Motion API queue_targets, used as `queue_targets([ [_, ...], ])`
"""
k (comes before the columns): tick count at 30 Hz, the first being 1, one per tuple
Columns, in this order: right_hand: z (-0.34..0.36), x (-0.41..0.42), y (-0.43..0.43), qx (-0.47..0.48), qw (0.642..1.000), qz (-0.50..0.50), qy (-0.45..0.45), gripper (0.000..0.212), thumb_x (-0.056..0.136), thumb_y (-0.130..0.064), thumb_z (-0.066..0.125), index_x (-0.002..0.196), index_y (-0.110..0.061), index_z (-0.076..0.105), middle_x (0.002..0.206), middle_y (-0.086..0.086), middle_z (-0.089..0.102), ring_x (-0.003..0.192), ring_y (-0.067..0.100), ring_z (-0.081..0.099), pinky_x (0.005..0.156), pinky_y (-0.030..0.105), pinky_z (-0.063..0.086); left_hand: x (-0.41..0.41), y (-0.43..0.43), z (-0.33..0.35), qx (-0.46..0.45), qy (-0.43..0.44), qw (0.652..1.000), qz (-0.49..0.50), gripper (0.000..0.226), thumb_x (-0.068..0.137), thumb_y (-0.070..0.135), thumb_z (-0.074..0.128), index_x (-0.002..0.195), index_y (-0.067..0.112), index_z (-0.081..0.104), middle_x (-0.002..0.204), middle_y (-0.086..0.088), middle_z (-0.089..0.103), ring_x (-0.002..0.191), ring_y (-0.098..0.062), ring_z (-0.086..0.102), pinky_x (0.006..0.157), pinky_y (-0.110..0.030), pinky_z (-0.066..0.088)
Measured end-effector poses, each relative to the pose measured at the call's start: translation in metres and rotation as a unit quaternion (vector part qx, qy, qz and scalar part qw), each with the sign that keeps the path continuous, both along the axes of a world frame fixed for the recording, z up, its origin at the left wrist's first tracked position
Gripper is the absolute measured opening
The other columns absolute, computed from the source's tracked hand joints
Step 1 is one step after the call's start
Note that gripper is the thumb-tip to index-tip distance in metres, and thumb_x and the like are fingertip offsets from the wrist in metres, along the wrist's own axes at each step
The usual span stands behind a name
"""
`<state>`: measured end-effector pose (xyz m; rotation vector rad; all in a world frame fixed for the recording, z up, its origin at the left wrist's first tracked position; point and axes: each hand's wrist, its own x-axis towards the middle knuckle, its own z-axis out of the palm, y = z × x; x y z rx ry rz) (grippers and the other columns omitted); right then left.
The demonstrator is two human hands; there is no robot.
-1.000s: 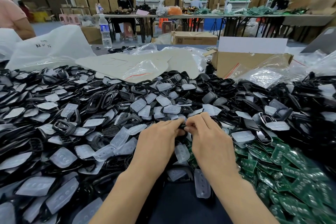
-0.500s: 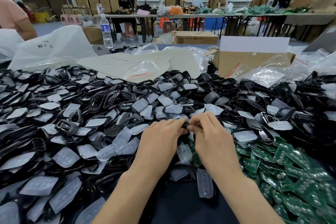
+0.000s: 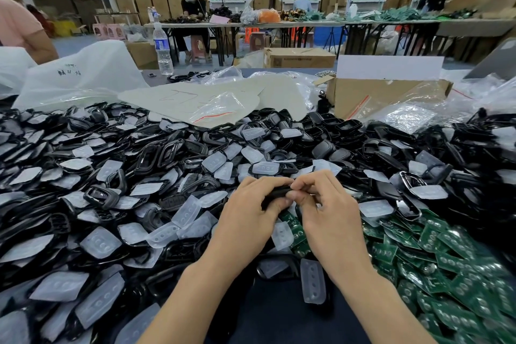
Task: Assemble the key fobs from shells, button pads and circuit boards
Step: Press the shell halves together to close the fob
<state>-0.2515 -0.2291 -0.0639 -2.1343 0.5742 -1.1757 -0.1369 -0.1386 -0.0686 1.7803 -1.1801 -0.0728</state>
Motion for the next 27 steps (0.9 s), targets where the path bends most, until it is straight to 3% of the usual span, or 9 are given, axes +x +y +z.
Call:
queue_targets([
  [7, 0.0, 0.0, 0.002, -0.024, 1.0, -0.007, 0.017, 0.022, 0.09, 0.001, 0.069, 0.09, -0.021, 0.065, 0.09, -0.023, 0.058, 0.09, -0.003, 0.058, 0.07, 0.009, 0.043, 0.002, -0.002, -0.002, 0.03, 0.031, 0.999, 0.013, 0.033, 0.091, 0.026, 0.072, 0.114, 0.048, 0.064, 0.099, 0.015, 0.06, 0.098, 0.0, 0.059, 0.093, -0.029, 0.049],
  [11, -0.002, 0.001, 0.002, -0.028, 0.999, -0.01, 0.02, 0.024, 0.09, -0.001, 0.07, 0.09, -0.024, 0.064, 0.09, -0.026, 0.057, 0.088, -0.003, 0.06, 0.07, 0.011, 0.044, 0.002, -0.001, 0.0, 0.046, 0.018, 0.999, 0.013, 0.029, 0.092, 0.027, 0.072, 0.115, 0.044, 0.068, 0.099, 0.015, 0.059, 0.096, -0.002, 0.059, 0.091, -0.03, 0.049],
  [14, -0.001, 0.001, 0.001, -0.021, 1.0, -0.01, 0.016, 0.028, 0.09, 0.0, 0.069, 0.089, -0.027, 0.062, 0.09, -0.023, 0.059, 0.088, -0.003, 0.06, 0.071, 0.011, 0.045, -0.001, -0.001, 0.0, 0.023, 0.009, 1.0, 0.014, 0.032, 0.092, 0.027, 0.071, 0.116, 0.047, 0.065, 0.097, 0.02, 0.06, 0.099, 0.002, 0.058, 0.089, -0.017, 0.046],
  [16, 0.0, 0.001, 0.0, -0.009, 1.0, -0.005, 0.008, 0.029, 0.091, 0.0, 0.068, 0.089, -0.028, 0.062, 0.093, -0.017, 0.061, 0.089, 0.0, 0.062, 0.071, 0.016, 0.047, -0.003, 0.0, 0.001, 0.014, 0.016, 1.0, 0.014, 0.039, 0.092, 0.028, 0.071, 0.119, 0.054, 0.058, 0.098, 0.022, 0.061, 0.1, 0.004, 0.057, 0.086, -0.009, 0.042],
  [19, 0.004, 0.0, 0.0, 0.025, 1.0, -0.002, -0.008, 0.036, 0.091, -0.003, 0.068, 0.086, -0.038, 0.058, 0.098, -0.018, 0.062, 0.086, 0.006, 0.064, 0.069, 0.015, 0.047, -0.005, 0.0, 0.006, -0.019, 0.077, 0.997, 0.001, 0.041, 0.089, 0.025, 0.074, 0.112, 0.055, 0.059, 0.103, 0.02, 0.07, 0.1, 0.005, 0.063, 0.086, -0.011, 0.047],
  [23, 0.007, -0.004, -0.002, 0.13, 0.991, -0.003, -0.041, 0.031, 0.093, -0.011, 0.069, 0.085, -0.039, 0.06, 0.086, -0.02, 0.067, 0.07, 0.005, 0.062, 0.059, 0.012, 0.043, -0.009, 0.004, 0.012, -0.065, 0.12, 0.991, -0.001, 0.034, 0.088, 0.022, 0.075, 0.099, 0.052, 0.063, 0.097, 0.025, 0.072, 0.088, -0.001, 0.069, 0.076, -0.014, 0.051],
  [27, 0.013, -0.01, 0.002, 0.159, 0.986, 0.003, -0.049, 0.03, 0.095, -0.01, 0.067, 0.084, -0.038, 0.06, 0.079, -0.014, 0.067, 0.067, 0.004, 0.059, 0.056, 0.012, 0.04, -0.014, 0.005, 0.018, -0.062, 0.144, 0.988, -0.012, 0.034, 0.089, 0.018, 0.073, 0.097, 0.05, 0.064, 0.089, 0.016, 0.074, 0.079, -0.006, 0.07, 0.069, -0.016, 0.052],
])
